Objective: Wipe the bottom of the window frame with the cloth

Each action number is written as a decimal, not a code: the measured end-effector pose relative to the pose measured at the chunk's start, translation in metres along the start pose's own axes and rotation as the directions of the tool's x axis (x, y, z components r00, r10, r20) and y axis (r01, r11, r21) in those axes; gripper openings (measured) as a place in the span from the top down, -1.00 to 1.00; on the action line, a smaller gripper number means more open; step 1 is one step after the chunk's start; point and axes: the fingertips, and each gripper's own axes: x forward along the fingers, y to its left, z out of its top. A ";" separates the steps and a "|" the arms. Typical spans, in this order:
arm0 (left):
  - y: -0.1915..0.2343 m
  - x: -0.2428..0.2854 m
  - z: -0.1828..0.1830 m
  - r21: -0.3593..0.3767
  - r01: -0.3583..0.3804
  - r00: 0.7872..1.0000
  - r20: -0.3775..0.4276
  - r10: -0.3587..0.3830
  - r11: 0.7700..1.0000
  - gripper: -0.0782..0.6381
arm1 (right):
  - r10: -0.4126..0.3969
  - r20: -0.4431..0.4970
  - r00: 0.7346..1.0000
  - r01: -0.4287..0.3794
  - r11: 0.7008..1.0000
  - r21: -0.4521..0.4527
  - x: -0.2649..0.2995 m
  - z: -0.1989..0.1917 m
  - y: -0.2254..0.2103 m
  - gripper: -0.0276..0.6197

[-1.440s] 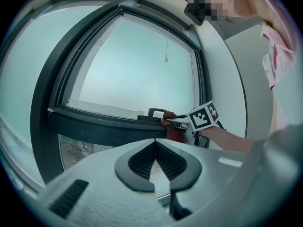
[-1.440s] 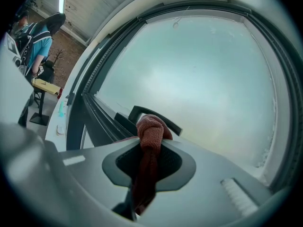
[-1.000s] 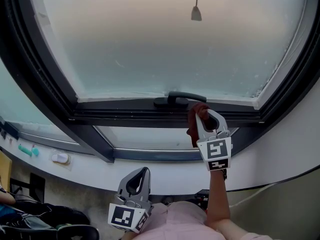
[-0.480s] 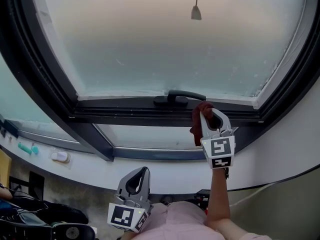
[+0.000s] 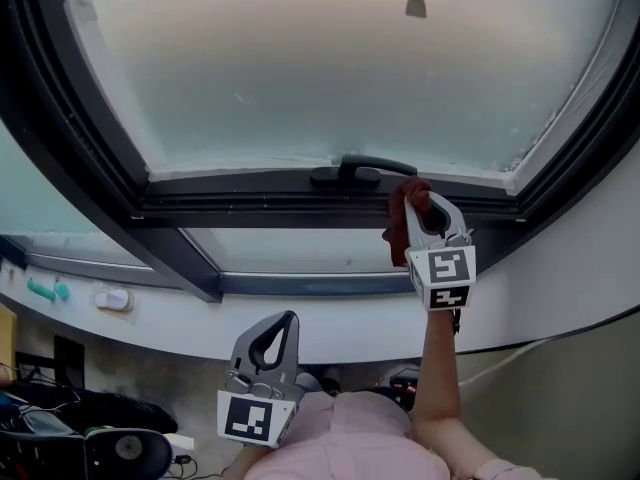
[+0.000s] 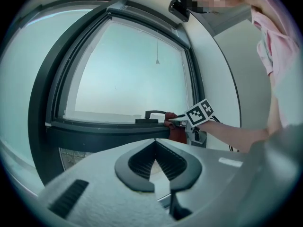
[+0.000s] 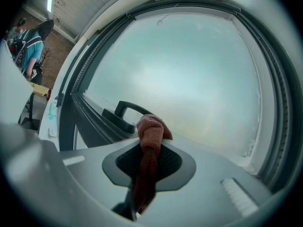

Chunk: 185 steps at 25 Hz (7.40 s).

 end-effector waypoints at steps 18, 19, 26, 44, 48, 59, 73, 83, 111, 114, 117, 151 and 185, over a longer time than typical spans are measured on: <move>0.058 -0.030 0.000 0.012 0.081 0.996 -0.021 -0.081 0.997 0.79 | -0.098 -0.080 0.992 0.097 0.995 -0.009 0.002 -0.004 0.000 0.73; 0.059 -0.032 0.000 0.010 0.076 0.997 -0.017 -0.076 0.997 0.79 | -0.096 -0.081 0.992 0.095 0.995 -0.015 0.003 -0.005 0.000 0.73; 0.061 -0.042 0.003 0.005 0.076 0.997 0.008 -0.076 0.997 0.79 | -0.104 -0.090 0.990 0.102 0.994 -0.028 0.000 -0.007 -0.005 0.72; 0.056 -0.028 0.002 0.005 0.116 0.993 0.012 -0.116 0.993 0.79 | -0.128 -0.067 0.990 0.127 0.992 -0.012 -0.003 -0.010 -0.015 0.72; 0.054 -0.023 0.003 0.004 0.122 0.992 0.012 -0.122 0.993 0.79 | -0.141 -0.074 0.987 0.141 0.990 -0.004 -0.007 -0.015 -0.025 0.72; 0.041 -0.002 0.003 0.002 0.142 0.990 0.003 -0.142 0.990 0.79 | -0.156 -0.080 0.985 0.156 0.988 -0.002 -0.016 -0.026 -0.052 0.72; 0.019 0.015 0.002 -0.002 0.144 0.989 -0.010 -0.144 0.990 0.79 | -0.118 -0.066 0.991 0.118 0.993 0.000 -0.020 -0.030 -0.064 0.72; 0.002 0.026 0.003 0.005 0.150 0.989 -0.014 -0.150 0.989 0.79 | -0.123 -0.078 0.989 0.124 0.992 0.004 -0.027 -0.041 -0.087 0.72; -0.026 0.050 0.002 0.000 0.165 0.986 -0.038 -0.165 0.986 0.79 | -0.229 -0.117 0.966 0.235 0.971 0.039 -0.056 -0.076 -0.168 0.72; -0.026 0.051 0.000 -0.002 0.151 0.987 -0.055 -0.151 0.988 0.79 | -0.243 -0.121 0.963 0.249 0.968 0.043 -0.058 -0.079 -0.178 0.72; -0.028 0.051 -0.002 -0.007 0.142 0.988 -0.062 -0.142 0.990 0.79 | -0.249 -0.128 0.960 0.256 0.966 0.041 -0.060 -0.082 -0.185 0.72; 0.066 -0.024 0.005 -0.006 -0.019 1.000 0.003 0.019 1.000 0.79 | 0.087 0.253 0.964 -0.102 0.994 0.048 -0.018 0.051 0.127 0.72; 0.057 -0.010 0.002 -0.009 0.041 0.999 -0.013 -0.041 0.999 0.79 | 0.060 0.164 0.985 -0.064 0.998 0.019 0.005 0.015 0.108 0.73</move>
